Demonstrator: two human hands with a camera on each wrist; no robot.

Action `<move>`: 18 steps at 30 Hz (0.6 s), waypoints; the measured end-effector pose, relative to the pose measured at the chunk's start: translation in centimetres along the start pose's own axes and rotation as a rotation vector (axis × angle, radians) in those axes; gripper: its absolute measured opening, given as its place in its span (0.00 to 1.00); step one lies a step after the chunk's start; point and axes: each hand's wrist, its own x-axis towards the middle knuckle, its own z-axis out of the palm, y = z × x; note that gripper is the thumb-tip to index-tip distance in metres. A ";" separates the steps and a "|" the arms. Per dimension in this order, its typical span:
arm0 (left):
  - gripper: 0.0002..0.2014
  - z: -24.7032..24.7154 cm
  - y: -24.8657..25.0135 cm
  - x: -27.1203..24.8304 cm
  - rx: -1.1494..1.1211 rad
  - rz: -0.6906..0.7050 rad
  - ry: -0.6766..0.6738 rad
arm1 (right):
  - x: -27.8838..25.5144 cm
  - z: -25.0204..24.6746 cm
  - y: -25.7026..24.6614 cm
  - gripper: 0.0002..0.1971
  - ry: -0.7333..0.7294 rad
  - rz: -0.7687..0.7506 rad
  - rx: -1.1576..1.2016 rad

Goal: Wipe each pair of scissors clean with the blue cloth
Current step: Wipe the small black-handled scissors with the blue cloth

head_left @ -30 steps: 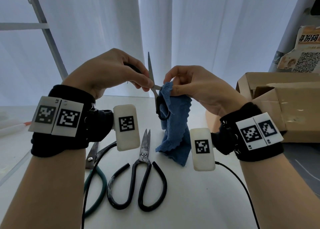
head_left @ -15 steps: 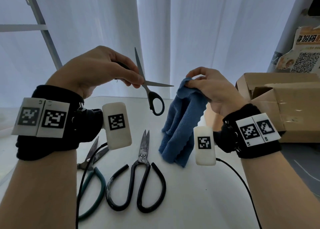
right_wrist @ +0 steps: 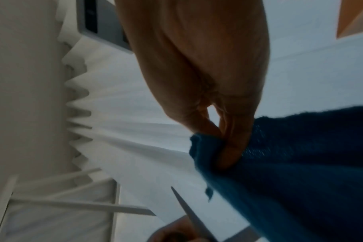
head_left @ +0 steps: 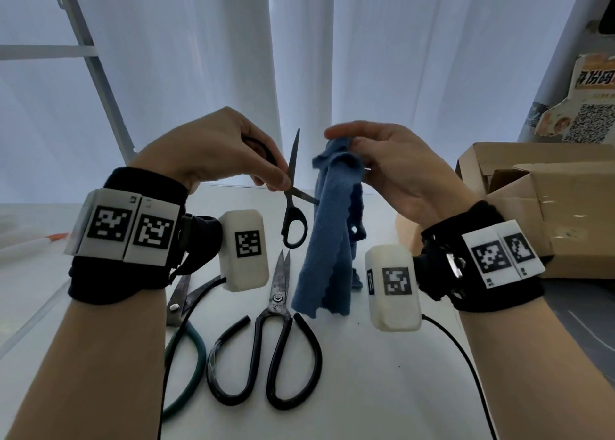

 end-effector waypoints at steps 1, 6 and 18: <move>0.04 0.0 0.0 0.0 0.000 0.008 0.011 | -0.1 0.2 -0.1 0.18 -0.012 0.024 -0.104; 0.05 0.1 0.0 0.2 -0.009 0.028 0.071 | -0.8 1.3 -0.1 0.06 -0.182 0.071 -0.405; 0.11 1.0 -0.1 1.2 -0.215 0.098 0.071 | -0.5 1.6 0.1 0.05 -0.092 -0.004 -0.254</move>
